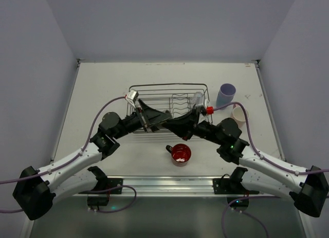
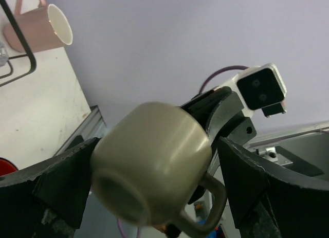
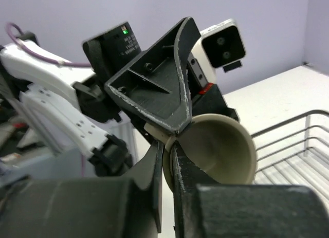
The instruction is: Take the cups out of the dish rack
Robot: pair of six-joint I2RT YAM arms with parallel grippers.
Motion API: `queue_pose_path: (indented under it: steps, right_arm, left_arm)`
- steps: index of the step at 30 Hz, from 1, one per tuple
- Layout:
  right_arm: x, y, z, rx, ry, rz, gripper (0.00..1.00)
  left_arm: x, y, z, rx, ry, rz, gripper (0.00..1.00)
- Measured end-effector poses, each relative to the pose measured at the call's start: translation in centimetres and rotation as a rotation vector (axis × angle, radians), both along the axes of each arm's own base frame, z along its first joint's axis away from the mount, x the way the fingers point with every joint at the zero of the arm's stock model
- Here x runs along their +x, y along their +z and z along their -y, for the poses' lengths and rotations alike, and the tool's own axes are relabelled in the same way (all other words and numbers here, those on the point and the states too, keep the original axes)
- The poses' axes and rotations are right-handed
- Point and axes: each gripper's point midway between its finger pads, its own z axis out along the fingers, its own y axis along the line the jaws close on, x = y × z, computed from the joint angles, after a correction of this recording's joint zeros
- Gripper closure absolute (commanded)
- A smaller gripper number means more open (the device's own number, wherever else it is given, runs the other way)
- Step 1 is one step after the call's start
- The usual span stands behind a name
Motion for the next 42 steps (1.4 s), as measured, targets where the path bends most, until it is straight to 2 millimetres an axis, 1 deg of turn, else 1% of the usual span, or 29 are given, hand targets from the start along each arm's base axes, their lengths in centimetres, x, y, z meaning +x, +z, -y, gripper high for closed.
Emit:
queue_pose_path:
  steps: [2,4,9,14,16,18,21,23,25,29,30,31,33,35,39,40,42]
  right_arm:
    - [-0.1,-0.1,0.3,0.000,-0.006,-0.023,1.00]
    - [-0.2,-0.4,0.7,-0.008,-0.014,-0.040,1.00]
    - [-0.4,-0.9,1.5,-0.028,-0.040,-0.077,1.00]
    - [-0.2,-2.5,1.8,-0.083,-0.058,-0.132,1.00]
    - [-0.2,-3.6,2.2,-0.121,-0.074,-0.166,1.00]
    - [-0.3,-4.7,2.8,-0.160,-0.098,-0.203,1.00]
    - [-0.4,-5.8,4.4,-0.211,-0.153,-0.261,1.00]
    - [-0.4,-6.5,5.8,-0.242,-0.205,-0.303,1.00]
    - [-0.4,-7.5,7.4,-0.284,-0.273,-0.366,1.00]
    - [0.2,-11.0,11.3,-0.392,-0.469,-0.519,1.00]
    - [0.3,-11.9,12.0,-0.416,-0.508,-0.551,1.00]
    - [0.4,-13.3,13.1,-0.459,-0.562,-0.594,1.00]
    - [0.5,-15.5,14.7,-0.531,-0.650,-0.661,1.00]
    - [0.6,-17.5,16.0,-0.600,-0.731,-0.723,1.00]
    - [0.8,-20.7,17.3,-0.724,-0.841,-0.812,1.00]
    - [0.9,-21.6,17.5,-0.758,-0.868,-0.831,1.00]
    - [1.0,-23.1,17.9,-0.821,-0.908,-0.869,1.00]
  left_arm:
    - [-0.2,-0.6,-0.1,0.045,0.001,0.021,0.00]
    - [-0.1,-0.9,-0.2,0.086,0.010,0.045,0.00]
    - [0.4,-0.4,-0.8,0.137,0.043,0.114,0.00]
    - [1.2,-0.9,-1.2,0.210,0.066,0.141,0.00]
    - [2.0,-0.3,-1.5,0.242,0.093,0.171,0.00]
    - [3.0,1.3,-2.0,0.284,0.142,0.223,0.00]
    - [4.0,3.9,-3.2,0.353,0.229,0.315,0.00]
    - [4.4,5.1,-4.5,0.413,0.298,0.382,0.00]
    - [4.4,5.4,-6.3,0.481,0.368,0.434,0.00]
    - [3.7,4.6,-10.3,0.636,0.483,0.521,0.00]
    - [3.5,4.3,-11.1,0.665,0.501,0.534,0.00]
    - [3.3,3.6,-12.1,0.711,0.524,0.550,0.00]
    - [2.9,2.6,-13.6,0.768,0.556,0.567,0.00]
    - [2.6,1.2,-14.9,0.826,0.580,0.574,0.00]
    - [2.4,-2.7,-16.4,0.935,0.588,0.557,0.00]
    - [2.4,-3.4,-16.7,0.957,0.584,0.552,0.00]
    - [2.4,-4.3,-16.8,0.981,0.575,0.547,0.00]
